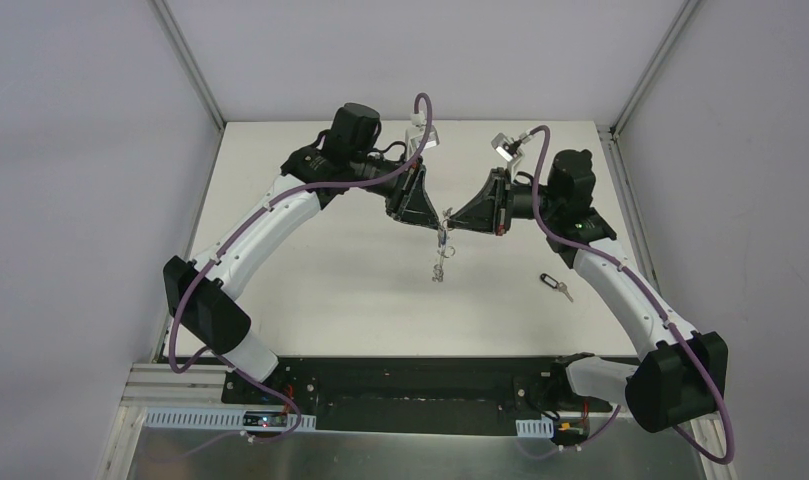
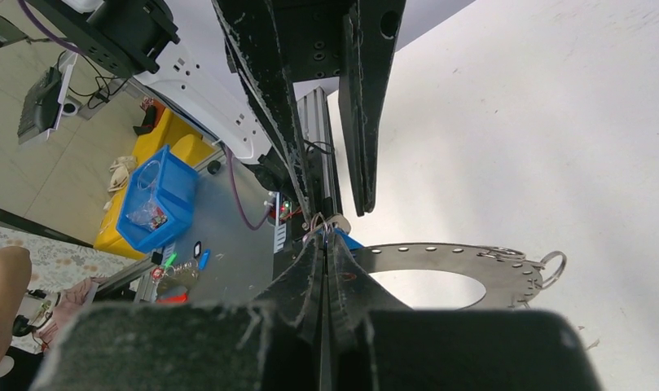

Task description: Put the keys on the keyring

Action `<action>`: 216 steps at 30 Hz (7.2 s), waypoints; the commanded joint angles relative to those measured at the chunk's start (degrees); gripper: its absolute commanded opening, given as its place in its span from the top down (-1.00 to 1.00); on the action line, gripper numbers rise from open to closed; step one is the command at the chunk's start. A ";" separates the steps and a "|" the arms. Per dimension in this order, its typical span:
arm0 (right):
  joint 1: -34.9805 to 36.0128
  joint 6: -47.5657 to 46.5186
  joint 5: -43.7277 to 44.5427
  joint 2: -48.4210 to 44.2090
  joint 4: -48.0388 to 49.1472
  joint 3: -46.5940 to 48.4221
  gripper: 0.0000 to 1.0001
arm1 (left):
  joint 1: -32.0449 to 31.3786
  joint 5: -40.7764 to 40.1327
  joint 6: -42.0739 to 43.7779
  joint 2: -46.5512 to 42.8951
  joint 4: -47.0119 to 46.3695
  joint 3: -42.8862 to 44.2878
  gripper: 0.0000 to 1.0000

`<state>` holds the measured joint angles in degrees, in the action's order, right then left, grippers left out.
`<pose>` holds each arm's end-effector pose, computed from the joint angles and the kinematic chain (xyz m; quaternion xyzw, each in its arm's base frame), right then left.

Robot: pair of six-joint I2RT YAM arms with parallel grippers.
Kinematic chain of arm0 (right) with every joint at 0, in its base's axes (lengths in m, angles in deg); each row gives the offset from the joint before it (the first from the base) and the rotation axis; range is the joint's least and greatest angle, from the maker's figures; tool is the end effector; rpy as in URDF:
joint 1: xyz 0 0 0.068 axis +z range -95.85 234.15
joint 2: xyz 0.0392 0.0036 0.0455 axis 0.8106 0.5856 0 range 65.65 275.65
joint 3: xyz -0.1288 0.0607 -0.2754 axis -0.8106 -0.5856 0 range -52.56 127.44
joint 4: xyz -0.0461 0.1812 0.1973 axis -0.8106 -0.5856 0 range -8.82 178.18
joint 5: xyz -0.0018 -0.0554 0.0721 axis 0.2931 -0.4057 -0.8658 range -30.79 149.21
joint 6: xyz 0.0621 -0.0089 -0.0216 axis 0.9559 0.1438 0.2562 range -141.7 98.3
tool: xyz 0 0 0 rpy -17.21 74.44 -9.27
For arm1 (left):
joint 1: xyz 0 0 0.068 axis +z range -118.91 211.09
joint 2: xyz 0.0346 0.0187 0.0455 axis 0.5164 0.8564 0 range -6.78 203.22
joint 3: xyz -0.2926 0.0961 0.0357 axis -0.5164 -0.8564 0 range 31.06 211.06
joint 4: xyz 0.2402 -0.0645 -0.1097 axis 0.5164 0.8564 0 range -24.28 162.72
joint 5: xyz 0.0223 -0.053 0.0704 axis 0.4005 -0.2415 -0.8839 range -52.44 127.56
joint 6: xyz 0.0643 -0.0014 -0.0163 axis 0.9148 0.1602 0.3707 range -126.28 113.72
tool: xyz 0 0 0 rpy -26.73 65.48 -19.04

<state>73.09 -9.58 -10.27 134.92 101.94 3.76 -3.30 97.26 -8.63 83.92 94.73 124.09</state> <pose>0.2380 0.1335 0.3985 -0.4394 0.5518 0.5421 0.4567 0.2771 -0.2447 0.4410 0.4549 0.6375 -0.5456 0.2985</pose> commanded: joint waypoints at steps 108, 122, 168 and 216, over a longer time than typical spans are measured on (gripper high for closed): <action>-1.18 -18.57 4.21 -3.64 -20.19 7.41 0.12 | -5.06 -11.93 13.76 14.23 41.02 29.61 1.00; 2.66 -18.38 4.37 -2.01 -17.80 5.14 0.10 | -7.49 -10.11 12.27 17.04 42.69 33.44 1.00; 0.99 0.13 0.74 -0.08 -0.05 3.42 1.00 | -5.25 -4.06 11.34 10.72 30.03 24.38 0.59; 3.60 -10.99 3.38 0.17 -10.03 4.21 0.11 | -6.54 -6.25 15.01 21.67 49.81 39.42 1.00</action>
<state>75.98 -19.85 -6.20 134.79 89.61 5.96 -9.03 89.02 6.30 104.97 143.65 161.49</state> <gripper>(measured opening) 0.456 0.014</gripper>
